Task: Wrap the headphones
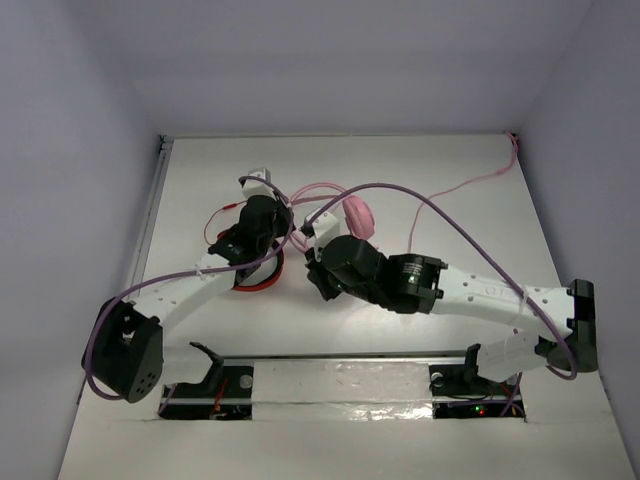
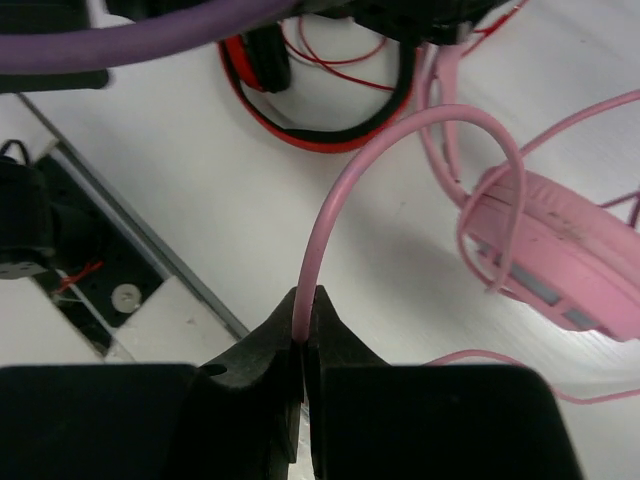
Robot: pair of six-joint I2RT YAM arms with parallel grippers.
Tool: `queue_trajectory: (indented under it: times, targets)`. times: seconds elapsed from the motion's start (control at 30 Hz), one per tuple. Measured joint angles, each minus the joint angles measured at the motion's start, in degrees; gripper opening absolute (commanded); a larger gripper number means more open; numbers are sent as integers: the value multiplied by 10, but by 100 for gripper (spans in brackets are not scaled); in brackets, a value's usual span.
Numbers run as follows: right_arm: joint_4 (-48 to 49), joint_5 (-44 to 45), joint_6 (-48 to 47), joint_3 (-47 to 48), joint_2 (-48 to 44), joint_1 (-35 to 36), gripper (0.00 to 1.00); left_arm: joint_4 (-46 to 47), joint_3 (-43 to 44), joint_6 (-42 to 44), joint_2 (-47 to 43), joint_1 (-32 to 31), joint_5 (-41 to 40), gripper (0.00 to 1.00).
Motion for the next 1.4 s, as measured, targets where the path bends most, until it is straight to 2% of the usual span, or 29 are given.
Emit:
queue_trajectory:
  times: [0.17,0.33,0.63,0.87,1.2,1.4]
  targets:
    - [-40,27,-19,5,0,-23,0,-1,0,28,-8,0,19,0]
    - [-55,13,-32,33,0,-40,0,0,-1,41,-2,-4,37,0]
    - [-46,-103,-47,65,15,-42,0,2,14,40,84,-9,97,0]
    - [-32,-147,-53,79,34,-42,0,19,16,29,99,-11,150,0]
    - [-21,-90,-57,62,3,-76,0,49,10,25,99,-11,196,0]
    - [-27,-71,-56,31,-71,-109,0,19,-13,35,97,-11,164,0]
